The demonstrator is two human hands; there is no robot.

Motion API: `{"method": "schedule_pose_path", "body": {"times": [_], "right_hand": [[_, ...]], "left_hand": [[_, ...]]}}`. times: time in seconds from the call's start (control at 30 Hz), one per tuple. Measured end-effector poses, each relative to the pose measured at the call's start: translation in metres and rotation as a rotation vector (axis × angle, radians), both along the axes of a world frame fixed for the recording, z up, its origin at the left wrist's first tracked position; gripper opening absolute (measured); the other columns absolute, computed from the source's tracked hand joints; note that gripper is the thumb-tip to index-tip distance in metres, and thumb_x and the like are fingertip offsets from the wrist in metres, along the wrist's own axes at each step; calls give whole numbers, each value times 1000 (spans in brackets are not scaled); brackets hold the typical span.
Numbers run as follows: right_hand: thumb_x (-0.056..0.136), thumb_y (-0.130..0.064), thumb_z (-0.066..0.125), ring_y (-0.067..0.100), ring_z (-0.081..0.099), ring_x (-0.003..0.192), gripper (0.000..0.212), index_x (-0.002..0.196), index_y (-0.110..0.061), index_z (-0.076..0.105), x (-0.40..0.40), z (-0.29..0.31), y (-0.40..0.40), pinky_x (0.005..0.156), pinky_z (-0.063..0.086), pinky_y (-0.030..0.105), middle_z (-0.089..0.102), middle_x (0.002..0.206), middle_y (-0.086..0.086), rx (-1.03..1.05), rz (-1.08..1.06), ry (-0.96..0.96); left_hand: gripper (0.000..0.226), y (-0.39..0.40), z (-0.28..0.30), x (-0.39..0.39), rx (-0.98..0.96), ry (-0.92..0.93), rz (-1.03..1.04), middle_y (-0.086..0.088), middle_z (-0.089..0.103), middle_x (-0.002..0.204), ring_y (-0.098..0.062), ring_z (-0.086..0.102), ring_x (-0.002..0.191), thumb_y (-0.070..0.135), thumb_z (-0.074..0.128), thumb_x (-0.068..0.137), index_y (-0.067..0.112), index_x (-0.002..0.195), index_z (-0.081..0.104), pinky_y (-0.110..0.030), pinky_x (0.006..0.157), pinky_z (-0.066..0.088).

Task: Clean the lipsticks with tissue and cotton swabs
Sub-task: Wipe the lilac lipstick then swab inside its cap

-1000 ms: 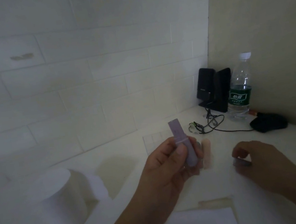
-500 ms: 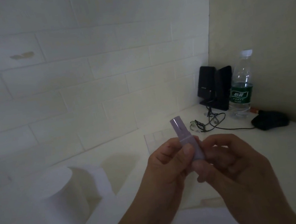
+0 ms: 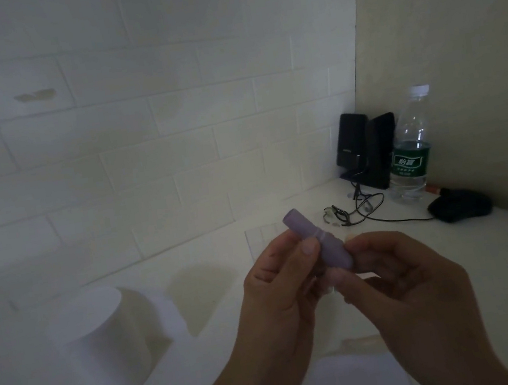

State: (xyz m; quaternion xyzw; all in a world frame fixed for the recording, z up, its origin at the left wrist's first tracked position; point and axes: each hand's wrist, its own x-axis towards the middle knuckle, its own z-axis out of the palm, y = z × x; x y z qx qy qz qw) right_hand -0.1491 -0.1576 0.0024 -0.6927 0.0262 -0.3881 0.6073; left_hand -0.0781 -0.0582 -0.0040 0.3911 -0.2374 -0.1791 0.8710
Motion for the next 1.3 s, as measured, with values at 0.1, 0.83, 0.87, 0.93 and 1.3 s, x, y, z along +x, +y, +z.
{"method": "schedule_pose_path", "body": {"times": [0.1,0.83,0.87,0.93,1.3], "right_hand": [[55,-20,78,16,71,67,25,79,-21,70,-1,1,2,62,57,24,74,75,-3,14,17,8],[63,-8,74,22,68,55,12,76,-9,75,1,6,2,55,55,22,71,65,13,220,145,64],[66,-5,76,19,68,56,11,76,-10,74,0,6,0,56,54,20,72,65,9,183,94,60],[67,-7,80,10,69,58,18,81,-17,72,0,6,-7,57,52,12,73,68,-3,44,-54,55],[71,-31,69,3,60,77,23,92,-20,67,-2,0,-16,63,50,16,63,81,-14,-620,-431,-74]], "left_hand": [[22,1,3,-2,27,2,11,-10,72,85,-23,66,82,27,77,63,17,82,75,-39,83,45],[27,8,12,-4,132,-58,45,-14,73,89,-27,56,72,33,71,72,12,87,76,-30,60,48],[31,9,14,-3,162,-61,87,-10,74,93,-27,62,80,35,73,69,15,93,77,-32,68,50],[45,11,17,-1,191,-24,179,-3,74,104,-25,69,95,34,81,64,19,106,72,-34,78,53],[37,12,20,-5,253,1,279,-7,73,89,-19,66,81,45,73,54,20,82,78,-25,67,52]]}}
